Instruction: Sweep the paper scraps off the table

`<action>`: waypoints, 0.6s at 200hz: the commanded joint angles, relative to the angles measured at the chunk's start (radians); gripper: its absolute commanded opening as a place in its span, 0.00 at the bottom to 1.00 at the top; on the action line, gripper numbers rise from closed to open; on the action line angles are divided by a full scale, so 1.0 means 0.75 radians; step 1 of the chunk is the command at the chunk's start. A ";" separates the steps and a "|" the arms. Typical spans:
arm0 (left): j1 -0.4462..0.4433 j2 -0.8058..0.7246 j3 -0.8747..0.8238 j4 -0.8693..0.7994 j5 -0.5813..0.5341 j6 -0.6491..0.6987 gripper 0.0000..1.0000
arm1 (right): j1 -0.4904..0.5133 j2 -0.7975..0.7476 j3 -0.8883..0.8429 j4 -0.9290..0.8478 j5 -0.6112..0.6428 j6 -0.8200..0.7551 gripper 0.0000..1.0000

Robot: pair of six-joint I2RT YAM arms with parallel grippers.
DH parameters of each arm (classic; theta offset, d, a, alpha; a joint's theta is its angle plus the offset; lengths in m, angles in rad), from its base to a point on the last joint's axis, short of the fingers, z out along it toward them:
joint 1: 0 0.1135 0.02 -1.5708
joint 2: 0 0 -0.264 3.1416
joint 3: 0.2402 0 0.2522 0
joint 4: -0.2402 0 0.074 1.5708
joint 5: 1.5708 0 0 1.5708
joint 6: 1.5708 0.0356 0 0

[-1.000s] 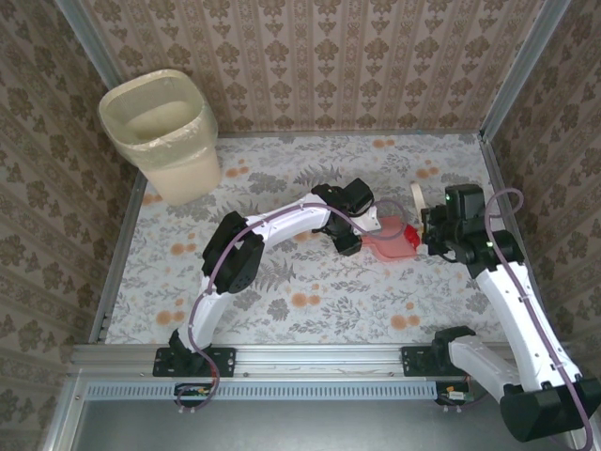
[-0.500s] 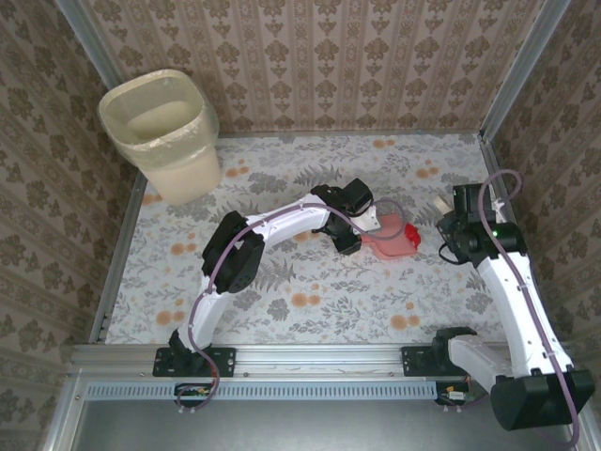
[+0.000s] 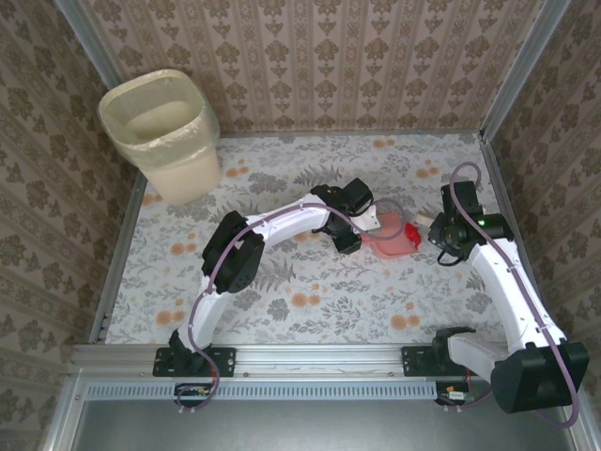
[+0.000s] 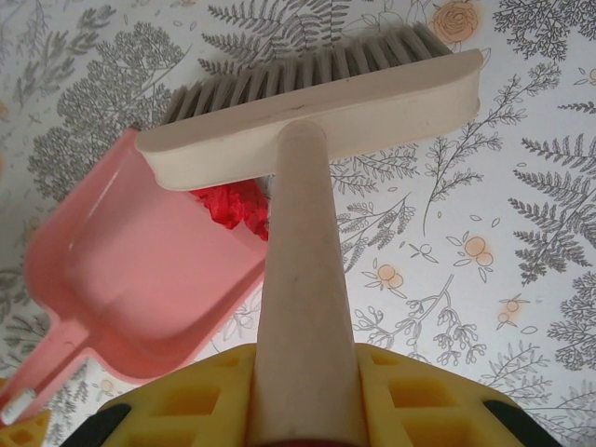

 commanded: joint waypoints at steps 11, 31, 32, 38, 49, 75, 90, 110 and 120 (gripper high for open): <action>0.005 -0.016 0.015 -0.018 -0.009 0.009 0.00 | 0.014 -0.046 -0.023 -0.072 0.075 -0.094 0.00; 0.001 -0.010 0.024 -0.025 -0.017 0.008 0.00 | 0.031 -0.049 -0.025 -0.109 0.116 -0.107 0.00; 0.001 -0.010 0.024 -0.026 -0.017 0.008 0.00 | 0.032 -0.050 -0.025 -0.109 0.117 -0.109 0.00; -0.002 -0.010 0.025 -0.026 -0.015 0.009 0.00 | 0.034 -0.058 -0.032 -0.108 0.120 -0.117 0.00; -0.002 -0.012 0.024 -0.025 -0.017 0.009 0.00 | 0.037 -0.064 -0.037 -0.115 0.118 -0.131 0.00; -0.004 -0.012 0.025 -0.022 -0.017 0.009 0.00 | 0.061 -0.042 -0.024 -0.147 0.032 -0.169 0.00; -0.005 -0.012 0.026 -0.018 -0.022 0.009 0.00 | 0.111 -0.030 -0.012 -0.175 0.025 -0.169 0.00; -0.005 -0.013 0.026 -0.015 -0.022 0.008 0.00 | 0.184 -0.018 0.000 -0.186 0.006 -0.161 0.00; -0.005 -0.016 0.026 -0.007 -0.024 0.006 0.00 | 0.205 -0.013 0.008 -0.189 -0.002 -0.152 0.00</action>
